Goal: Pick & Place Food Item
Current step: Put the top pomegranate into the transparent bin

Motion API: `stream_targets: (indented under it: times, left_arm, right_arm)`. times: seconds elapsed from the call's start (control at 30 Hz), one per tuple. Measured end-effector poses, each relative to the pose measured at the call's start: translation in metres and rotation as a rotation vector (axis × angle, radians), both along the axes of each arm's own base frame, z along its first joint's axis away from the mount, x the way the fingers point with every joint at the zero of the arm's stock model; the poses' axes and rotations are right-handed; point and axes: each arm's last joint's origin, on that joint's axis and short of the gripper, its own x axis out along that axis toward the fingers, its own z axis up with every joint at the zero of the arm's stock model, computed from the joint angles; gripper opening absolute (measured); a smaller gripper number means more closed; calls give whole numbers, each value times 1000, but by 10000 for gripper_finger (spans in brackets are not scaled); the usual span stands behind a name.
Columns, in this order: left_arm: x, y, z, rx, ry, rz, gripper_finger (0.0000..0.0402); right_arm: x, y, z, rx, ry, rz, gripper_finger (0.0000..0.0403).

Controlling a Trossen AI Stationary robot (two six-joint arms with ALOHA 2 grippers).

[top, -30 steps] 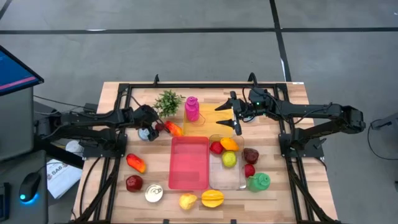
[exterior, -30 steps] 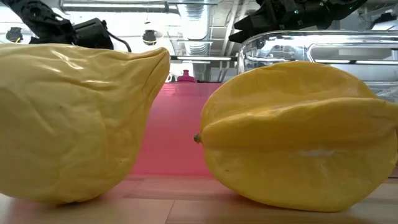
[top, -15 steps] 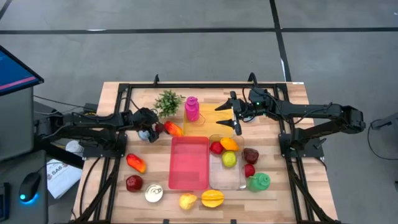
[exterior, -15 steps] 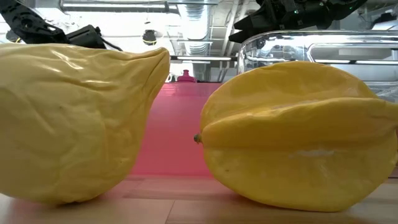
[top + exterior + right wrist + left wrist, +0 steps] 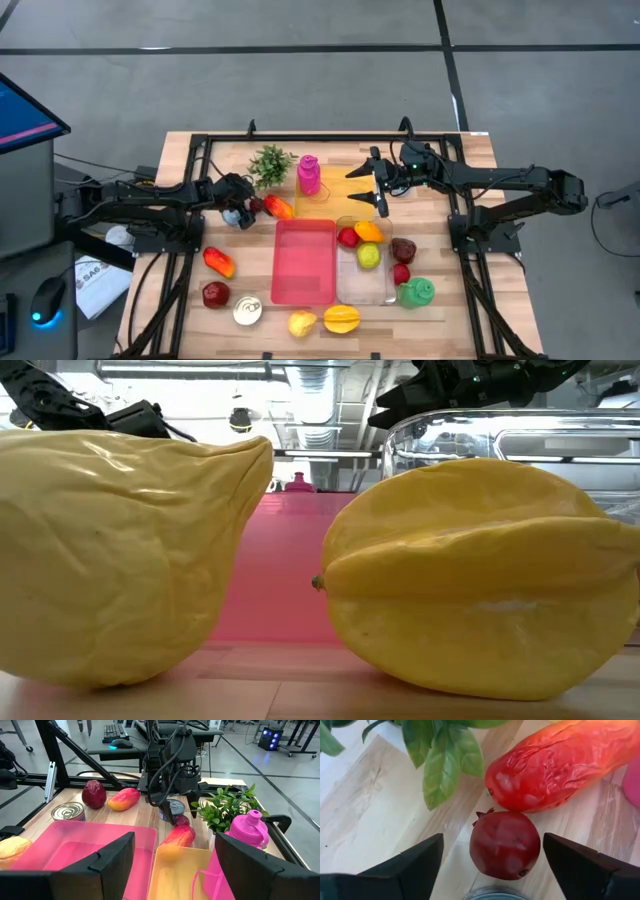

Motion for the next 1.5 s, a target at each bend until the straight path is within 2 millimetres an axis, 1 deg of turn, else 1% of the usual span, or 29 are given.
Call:
stream_targets:
  times: [0.2,0.43,0.53,0.63,0.77,1.07,1.23,1.37,1.5]
  left_arm:
    - [0,0,0,-2,-1,2,266]
    - [1,-3,0,-3,-1,-17,182]
    - [1,-3,0,-11,-5,-25,159]
    - [2,-4,0,-22,-9,-34,157]
    - [2,-4,0,-24,-10,-36,166]
    - [4,-4,3,-31,-33,-47,159]
    - [9,-3,11,-48,-72,-72,161]
    - [15,-1,21,-37,-100,-87,158]
    - [20,-1,30,-65,-147,-125,162]
  right_arm:
    - [0,0,0,0,0,0,270]
    - [0,0,0,0,1,0,270]
    - [0,0,0,0,1,0,270]
    - [0,0,0,0,1,0,270]
    - [0,0,0,0,1,0,270]
    - [0,0,0,0,1,0,270]
    - [0,0,0,0,-1,0,270]
    - [0,0,1,-3,-12,0,270]
    - [0,0,1,-4,-13,0,270]
